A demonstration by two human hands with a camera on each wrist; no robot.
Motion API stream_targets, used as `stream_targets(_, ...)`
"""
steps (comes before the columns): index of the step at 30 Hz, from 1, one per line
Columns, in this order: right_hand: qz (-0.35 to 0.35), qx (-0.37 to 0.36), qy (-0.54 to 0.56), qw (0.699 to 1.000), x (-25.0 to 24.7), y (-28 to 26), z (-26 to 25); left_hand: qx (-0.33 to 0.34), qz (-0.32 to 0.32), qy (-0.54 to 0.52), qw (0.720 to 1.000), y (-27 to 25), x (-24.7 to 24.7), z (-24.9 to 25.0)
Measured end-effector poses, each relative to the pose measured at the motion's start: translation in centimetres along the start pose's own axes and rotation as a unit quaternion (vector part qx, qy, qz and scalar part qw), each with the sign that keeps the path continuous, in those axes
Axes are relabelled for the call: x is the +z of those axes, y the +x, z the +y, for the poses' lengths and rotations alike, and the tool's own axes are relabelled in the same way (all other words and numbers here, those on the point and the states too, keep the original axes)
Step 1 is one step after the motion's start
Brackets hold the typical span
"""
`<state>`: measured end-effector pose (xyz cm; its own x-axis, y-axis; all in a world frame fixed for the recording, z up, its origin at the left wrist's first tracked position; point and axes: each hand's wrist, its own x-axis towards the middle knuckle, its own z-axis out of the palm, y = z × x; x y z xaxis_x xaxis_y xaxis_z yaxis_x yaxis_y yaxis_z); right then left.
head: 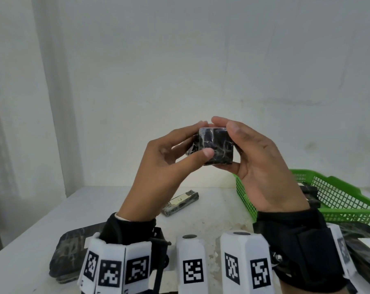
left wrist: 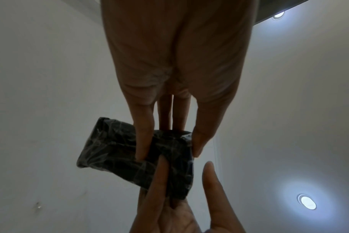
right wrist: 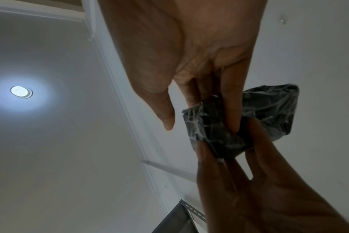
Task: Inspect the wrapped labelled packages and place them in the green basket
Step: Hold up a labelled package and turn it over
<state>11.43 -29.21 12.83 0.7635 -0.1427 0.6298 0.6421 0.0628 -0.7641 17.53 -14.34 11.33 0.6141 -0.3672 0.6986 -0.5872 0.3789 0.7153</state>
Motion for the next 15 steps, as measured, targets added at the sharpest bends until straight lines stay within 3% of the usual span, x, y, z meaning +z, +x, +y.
stream_targets(3,-0.006,0.022,0.002,1.000,0.08,0.05,0.08,-0.022,-0.010,-0.028,0.999,-0.02,-0.29,0.09)
stream_targets(8,0.033,-0.008,-0.011,0.999,0.26,0.05,0.52,-0.022,-0.022,-0.023,0.999,-0.06,-0.25,0.07)
stream_targets(15,0.007,0.009,0.004,1.000,0.42,0.12,0.61,-0.023,-0.009,-0.019,1.000,0.02,-0.22,-0.09)
